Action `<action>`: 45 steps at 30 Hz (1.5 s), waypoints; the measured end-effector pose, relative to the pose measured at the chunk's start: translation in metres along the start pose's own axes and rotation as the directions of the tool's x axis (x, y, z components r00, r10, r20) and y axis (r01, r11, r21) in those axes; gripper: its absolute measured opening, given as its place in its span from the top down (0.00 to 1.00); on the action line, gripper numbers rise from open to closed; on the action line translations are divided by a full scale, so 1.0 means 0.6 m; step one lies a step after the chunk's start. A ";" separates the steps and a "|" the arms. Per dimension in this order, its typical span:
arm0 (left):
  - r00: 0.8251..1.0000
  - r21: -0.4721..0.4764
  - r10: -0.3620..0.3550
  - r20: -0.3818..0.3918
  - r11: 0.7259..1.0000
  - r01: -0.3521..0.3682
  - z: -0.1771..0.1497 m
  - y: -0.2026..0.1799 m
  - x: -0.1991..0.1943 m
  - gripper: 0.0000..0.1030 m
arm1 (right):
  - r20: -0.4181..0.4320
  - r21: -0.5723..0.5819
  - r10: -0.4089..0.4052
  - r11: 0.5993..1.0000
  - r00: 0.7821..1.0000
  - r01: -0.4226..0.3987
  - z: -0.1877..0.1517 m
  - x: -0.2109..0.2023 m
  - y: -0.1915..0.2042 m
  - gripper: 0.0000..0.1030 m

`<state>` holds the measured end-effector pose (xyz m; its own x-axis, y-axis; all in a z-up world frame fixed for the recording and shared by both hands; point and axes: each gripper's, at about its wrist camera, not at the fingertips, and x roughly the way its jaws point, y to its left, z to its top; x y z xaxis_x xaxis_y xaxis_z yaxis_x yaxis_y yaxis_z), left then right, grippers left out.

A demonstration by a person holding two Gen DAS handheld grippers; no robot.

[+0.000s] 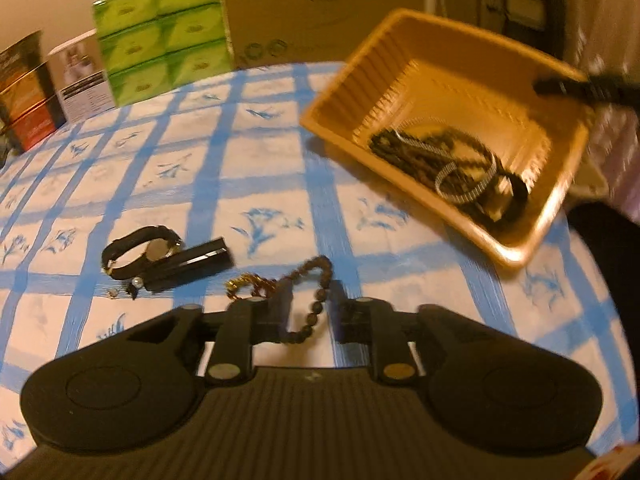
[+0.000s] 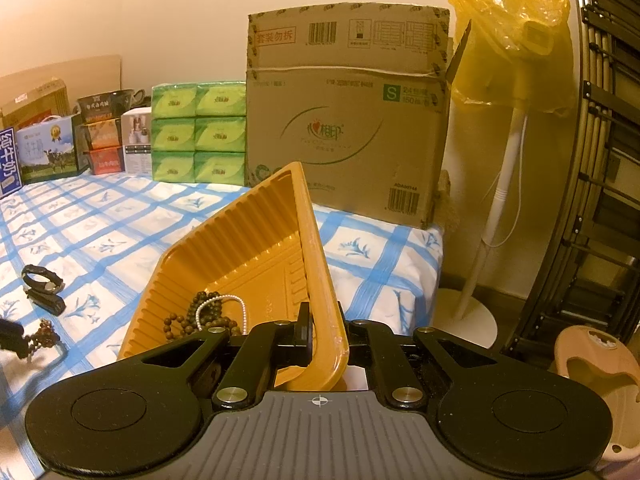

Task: Organize jewelry

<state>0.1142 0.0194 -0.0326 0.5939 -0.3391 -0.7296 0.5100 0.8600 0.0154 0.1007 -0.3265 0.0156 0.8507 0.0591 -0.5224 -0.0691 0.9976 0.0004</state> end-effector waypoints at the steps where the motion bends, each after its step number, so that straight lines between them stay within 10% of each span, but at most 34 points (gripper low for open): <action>1: 1.000 -0.015 -0.002 0.008 1.000 0.002 0.003 0.006 -0.001 0.75 | 0.000 0.001 0.000 1.000 1.000 0.000 0.000 0.000 0.000 0.93; 13: 0.980 -0.044 0.195 -0.031 0.980 -0.196 0.005 0.051 0.056 0.73 | -0.002 0.004 -0.001 1.000 1.000 0.001 -0.001 0.002 -0.003 0.93; 21: 0.985 0.050 0.165 -0.049 0.985 -0.163 0.003 0.045 0.085 0.73 | -0.003 0.005 -0.005 1.000 1.000 0.005 -0.002 0.003 -0.006 0.93; 28: 0.991 0.038 0.112 -0.078 0.993 -0.109 0.007 0.046 0.083 0.96 | -0.004 0.002 -0.005 1.000 1.000 0.005 -0.002 0.005 -0.008 0.93; 45: 0.981 0.022 0.157 0.116 0.987 -0.160 0.068 0.046 -0.049 1.00 | 0.001 0.000 -0.003 1.000 1.000 0.003 -0.002 0.004 -0.004 0.93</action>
<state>0.1365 0.0375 0.0171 0.7344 -0.2421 -0.6341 0.4218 0.8947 0.1470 0.1021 -0.3287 0.0136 0.8513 0.0559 -0.5217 -0.0664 0.9978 -0.0015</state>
